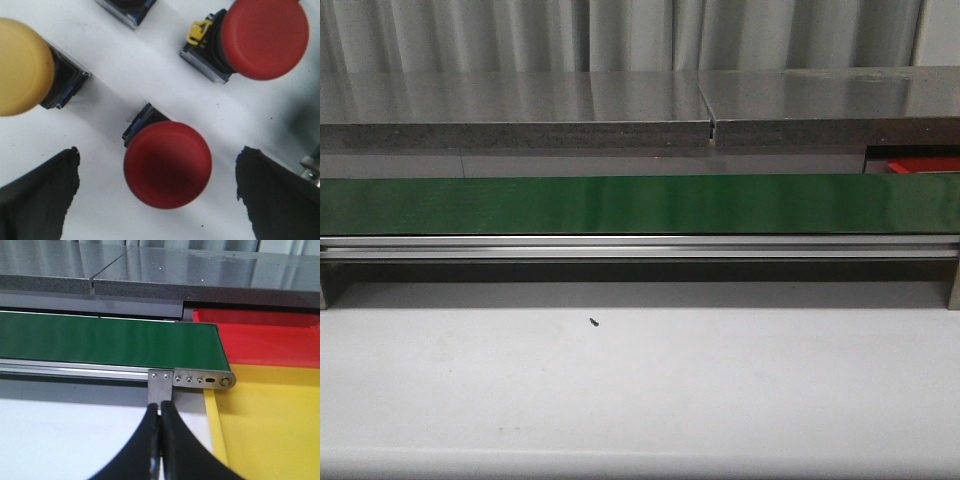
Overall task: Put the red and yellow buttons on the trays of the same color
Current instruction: 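Grasp a red push-button from the grid with the left gripper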
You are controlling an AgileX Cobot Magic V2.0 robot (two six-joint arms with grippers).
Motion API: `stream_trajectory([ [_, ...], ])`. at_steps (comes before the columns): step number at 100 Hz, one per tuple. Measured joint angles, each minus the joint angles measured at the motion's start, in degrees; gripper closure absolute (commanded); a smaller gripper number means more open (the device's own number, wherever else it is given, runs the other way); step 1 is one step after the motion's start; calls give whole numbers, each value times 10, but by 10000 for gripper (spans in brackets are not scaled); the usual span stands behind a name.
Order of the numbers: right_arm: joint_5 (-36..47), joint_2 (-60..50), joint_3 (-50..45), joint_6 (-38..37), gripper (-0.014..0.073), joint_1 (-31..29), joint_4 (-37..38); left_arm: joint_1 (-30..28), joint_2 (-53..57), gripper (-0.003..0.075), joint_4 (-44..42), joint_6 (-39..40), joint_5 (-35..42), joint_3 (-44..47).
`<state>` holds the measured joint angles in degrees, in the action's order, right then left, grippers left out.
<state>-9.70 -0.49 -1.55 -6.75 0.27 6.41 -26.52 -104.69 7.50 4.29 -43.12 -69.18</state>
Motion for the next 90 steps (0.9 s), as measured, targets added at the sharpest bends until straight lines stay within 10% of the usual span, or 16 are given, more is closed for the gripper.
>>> stream_trajectory([
  [62, 0, 0, 0, 0, 660, 0, 0, 0, -6, 727, 2, -2, 10, -1],
  [90, 0, 0, 0, 0, 660, 0, 0, 3, 83, 739, 2, -4, 2, -1],
])
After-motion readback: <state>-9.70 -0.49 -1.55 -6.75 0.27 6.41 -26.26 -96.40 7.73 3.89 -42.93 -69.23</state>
